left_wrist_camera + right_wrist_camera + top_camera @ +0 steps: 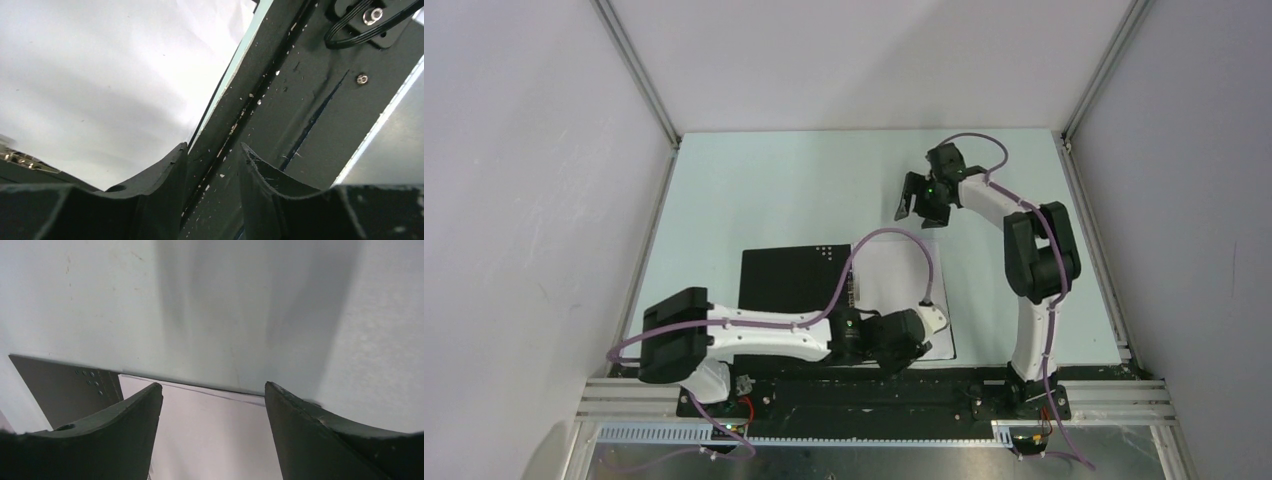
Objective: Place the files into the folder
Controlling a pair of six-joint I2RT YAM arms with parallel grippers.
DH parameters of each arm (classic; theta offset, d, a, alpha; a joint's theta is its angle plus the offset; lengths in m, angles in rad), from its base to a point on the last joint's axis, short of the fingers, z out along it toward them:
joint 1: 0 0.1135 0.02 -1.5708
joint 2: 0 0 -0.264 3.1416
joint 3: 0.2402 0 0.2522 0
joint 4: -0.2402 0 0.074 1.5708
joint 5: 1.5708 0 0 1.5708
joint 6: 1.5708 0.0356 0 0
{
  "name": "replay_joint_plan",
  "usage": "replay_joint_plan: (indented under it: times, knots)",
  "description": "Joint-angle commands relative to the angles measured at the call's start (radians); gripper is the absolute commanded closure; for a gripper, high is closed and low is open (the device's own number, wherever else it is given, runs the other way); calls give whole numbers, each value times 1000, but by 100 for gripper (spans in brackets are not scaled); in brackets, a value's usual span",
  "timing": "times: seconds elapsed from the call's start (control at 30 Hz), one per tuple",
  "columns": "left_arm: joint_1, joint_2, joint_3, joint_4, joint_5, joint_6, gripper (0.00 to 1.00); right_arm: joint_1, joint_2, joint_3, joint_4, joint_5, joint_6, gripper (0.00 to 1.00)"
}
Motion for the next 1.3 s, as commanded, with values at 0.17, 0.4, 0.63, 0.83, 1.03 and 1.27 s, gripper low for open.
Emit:
replay_joint_plan:
  times: [0.17, 0.4, 0.63, 0.83, 1.03, 1.27]
  knots:
    - [242, -195, -54, -38, 24, -193, 61, -105, -218, -264, 83, 16, 87, 24]
    - [603, -170, -84, -51, 86, -421, 88, -141, -298, -395, 171, 23, 121, 31]
    - [781, 40, -17, -33, 176, -485, 100, -138, -291, -439, 250, -15, 136, 32]
    - [825, 166, 46, -17, 200, -513, 100, -102, -258, -438, 286, -3, 143, 27]
    - [841, 240, 98, -15, 213, -520, 100, -97, -241, -439, 266, 55, 142, 24]
    - [843, 262, 102, -14, 212, -517, 100, -98, -253, -439, 267, 54, 129, 20]
